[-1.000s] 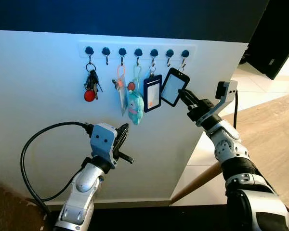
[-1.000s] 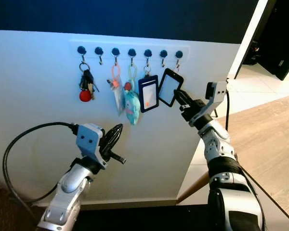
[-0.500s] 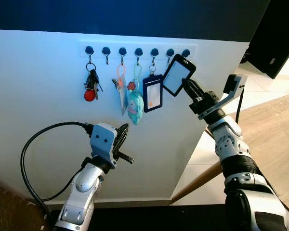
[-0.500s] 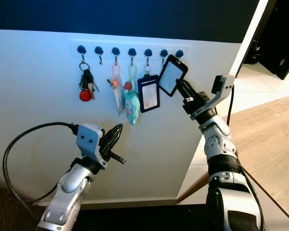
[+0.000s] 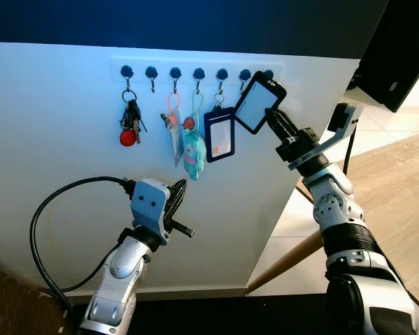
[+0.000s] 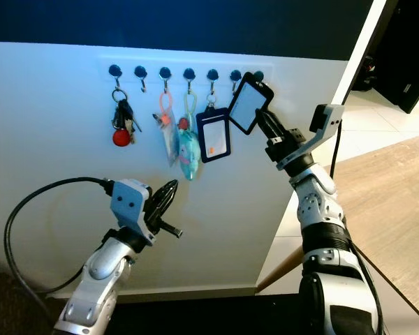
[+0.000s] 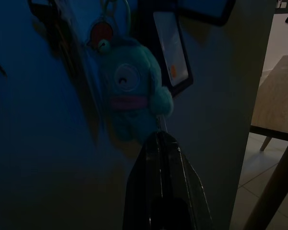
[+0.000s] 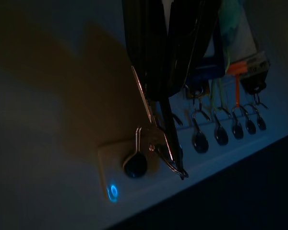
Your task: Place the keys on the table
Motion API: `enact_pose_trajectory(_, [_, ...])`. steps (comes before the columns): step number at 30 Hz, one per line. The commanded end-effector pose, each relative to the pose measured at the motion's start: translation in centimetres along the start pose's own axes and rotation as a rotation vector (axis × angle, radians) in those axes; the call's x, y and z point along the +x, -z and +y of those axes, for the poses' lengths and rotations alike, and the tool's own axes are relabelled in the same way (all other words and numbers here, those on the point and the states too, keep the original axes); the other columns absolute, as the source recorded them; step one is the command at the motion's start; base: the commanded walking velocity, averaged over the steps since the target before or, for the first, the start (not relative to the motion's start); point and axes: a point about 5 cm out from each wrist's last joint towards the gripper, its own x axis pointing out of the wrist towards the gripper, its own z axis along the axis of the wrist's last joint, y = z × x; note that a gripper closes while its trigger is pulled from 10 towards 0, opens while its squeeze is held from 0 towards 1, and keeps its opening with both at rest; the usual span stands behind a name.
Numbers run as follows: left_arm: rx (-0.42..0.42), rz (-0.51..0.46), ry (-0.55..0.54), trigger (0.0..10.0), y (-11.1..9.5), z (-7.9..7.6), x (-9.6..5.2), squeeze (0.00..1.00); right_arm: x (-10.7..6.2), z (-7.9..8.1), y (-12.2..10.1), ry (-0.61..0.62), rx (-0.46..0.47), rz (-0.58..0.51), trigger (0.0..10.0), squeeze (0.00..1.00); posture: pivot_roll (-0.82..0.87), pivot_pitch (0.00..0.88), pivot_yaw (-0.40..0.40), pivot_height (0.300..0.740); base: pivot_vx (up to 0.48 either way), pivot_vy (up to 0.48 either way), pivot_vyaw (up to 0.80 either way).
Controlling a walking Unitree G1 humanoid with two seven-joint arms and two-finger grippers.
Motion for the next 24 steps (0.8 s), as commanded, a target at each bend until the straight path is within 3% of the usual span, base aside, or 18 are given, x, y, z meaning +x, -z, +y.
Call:
enact_pose_trajectory(1, [0.012, 0.006, 0.018, 10.0, -0.1, -0.2, 0.0, 0.00, 0.7, 0.0, -1.8, -0.001, -0.017, -0.056, 10.0, 0.00, 0.10, 0.076, -0.066, 0.740, 0.000, 0.000, 0.00])
enact_pose_trajectory(14, [0.012, 0.003, 0.019, 10.0, -0.1, -0.3, 0.1, 0.00, 2.2, -0.1, -5.8, 0.010, -0.046, -0.181, 10.0, 0.00, 0.10, 0.073, -0.067, 0.740, 0.000, 0.000, 0.00])
enact_pose_trajectory(21, [0.014, 0.002, 0.017, 10.0, -0.2, -0.2, 0.1, 0.00, 2.0, 0.0, -6.4, -0.015, -0.019, -0.206, 10.0, 0.00, 0.10, 0.072, -0.068, 0.740, 0.000, 0.000, 0.00])
enact_pose_trajectory(24, [0.016, 0.003, 0.018, 10.0, -0.2, -0.2, 0.1, 0.00, 1.3, -0.7, -6.6, 0.035, -0.016, -0.225, 10.0, 0.00, 0.11, 0.070, -0.068, 0.740, 0.000, 0.000, 0.00])
